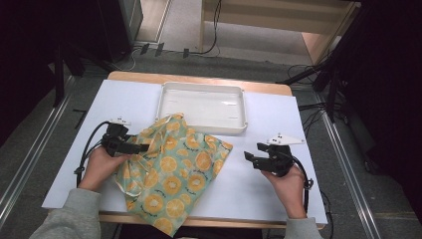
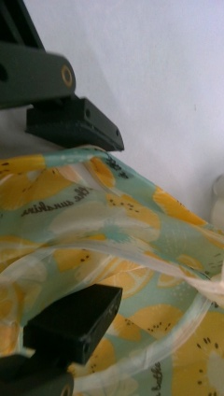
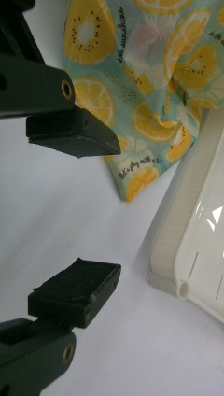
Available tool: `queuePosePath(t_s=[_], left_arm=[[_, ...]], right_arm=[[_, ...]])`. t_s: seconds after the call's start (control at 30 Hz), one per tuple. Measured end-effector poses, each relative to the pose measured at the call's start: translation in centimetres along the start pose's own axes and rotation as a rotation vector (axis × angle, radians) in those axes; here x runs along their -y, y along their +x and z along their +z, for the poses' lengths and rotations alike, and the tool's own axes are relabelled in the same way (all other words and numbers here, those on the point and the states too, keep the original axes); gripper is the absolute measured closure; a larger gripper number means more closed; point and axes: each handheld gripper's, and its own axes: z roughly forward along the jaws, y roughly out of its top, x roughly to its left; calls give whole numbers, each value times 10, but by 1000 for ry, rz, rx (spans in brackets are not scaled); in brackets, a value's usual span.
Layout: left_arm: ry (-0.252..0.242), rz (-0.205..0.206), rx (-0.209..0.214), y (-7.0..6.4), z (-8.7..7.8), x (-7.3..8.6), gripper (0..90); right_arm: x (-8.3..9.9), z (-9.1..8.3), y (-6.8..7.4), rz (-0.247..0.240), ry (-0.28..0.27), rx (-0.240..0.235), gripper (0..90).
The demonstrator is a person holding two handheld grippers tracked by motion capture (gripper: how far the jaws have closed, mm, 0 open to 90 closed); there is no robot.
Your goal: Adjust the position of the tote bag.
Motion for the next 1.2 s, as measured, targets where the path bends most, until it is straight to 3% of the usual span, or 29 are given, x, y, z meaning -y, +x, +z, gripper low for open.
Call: queuePosePath(t_s=[0.1,0.17,0.33,0.43,0.53,0.57,0.67,0.73,0.8,0.9,0.97,1.2], left_arm=[[-9,19,-39,-1,-2,3,350],[-15,11,-43,0,-3,4,421],[8,-12,-70,0,-5,3,541],[33,0,-88,-2,-6,1,631],[50,6,-56,-1,-6,2,782],[51,15,-53,-2,-5,2,876],[69,36,-54,-6,-5,0,894],[75,28,-16,-5,-5,-1,899],[60,9,23,-4,-8,-3,899],[24,-6,42,-6,-17,-7,900],[5,1,47,-11,-26,-10,900],[10,28,84,-29,-39,-23,900]], right_arm=[[0,1,0,0,0,3,380],[-1,1,1,0,-2,8,382],[-1,1,1,0,7,14,389],[0,1,0,2,6,17,391],[0,1,0,1,2,20,394],[0,1,0,2,5,18,419],[-1,1,0,-2,3,17,436],[-1,0,1,-4,1,15,446],[-1,1,1,-4,4,15,446],[-1,1,0,-1,8,17,446],[-1,1,0,-2,3,16,446],[-4,-1,0,6,-21,7,446]])
